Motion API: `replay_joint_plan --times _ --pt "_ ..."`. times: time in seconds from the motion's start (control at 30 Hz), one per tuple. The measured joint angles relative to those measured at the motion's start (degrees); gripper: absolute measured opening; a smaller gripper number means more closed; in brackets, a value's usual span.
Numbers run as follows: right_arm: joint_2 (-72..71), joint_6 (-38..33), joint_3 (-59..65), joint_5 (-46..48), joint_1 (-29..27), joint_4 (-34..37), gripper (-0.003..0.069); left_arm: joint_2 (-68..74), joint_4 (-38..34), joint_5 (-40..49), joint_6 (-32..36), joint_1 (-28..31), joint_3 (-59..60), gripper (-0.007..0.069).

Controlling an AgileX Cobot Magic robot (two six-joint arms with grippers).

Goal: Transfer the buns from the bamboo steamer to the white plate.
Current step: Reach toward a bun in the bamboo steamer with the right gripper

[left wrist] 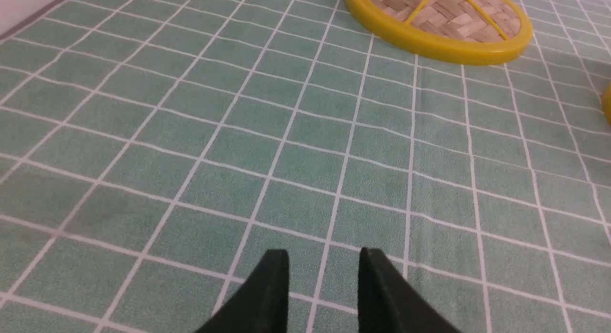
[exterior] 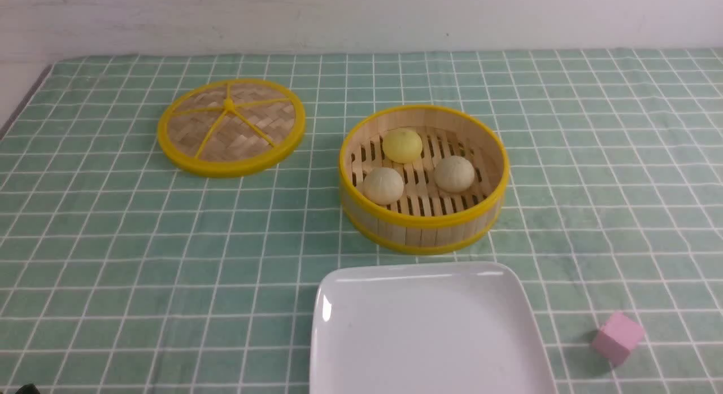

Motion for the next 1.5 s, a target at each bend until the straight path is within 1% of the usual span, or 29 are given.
replay_joint_plan --times 1.2,1.37,1.5 --pt "0.0 0.0 0.0 0.0 0.0 0.0 0.0239 0.0 0.0 0.0 0.0 0.0 0.0 0.0240" --pt "0.0 0.0 0.0 0.0 1.8 0.0 0.0239 0.0 0.0 0.0 0.0 0.0 0.0 0.0240" --pt "0.0 0.0 0.0 0.0 1.9 -0.3 0.0239 0.0 0.0 0.0 0.0 0.0 0.0 0.0240"
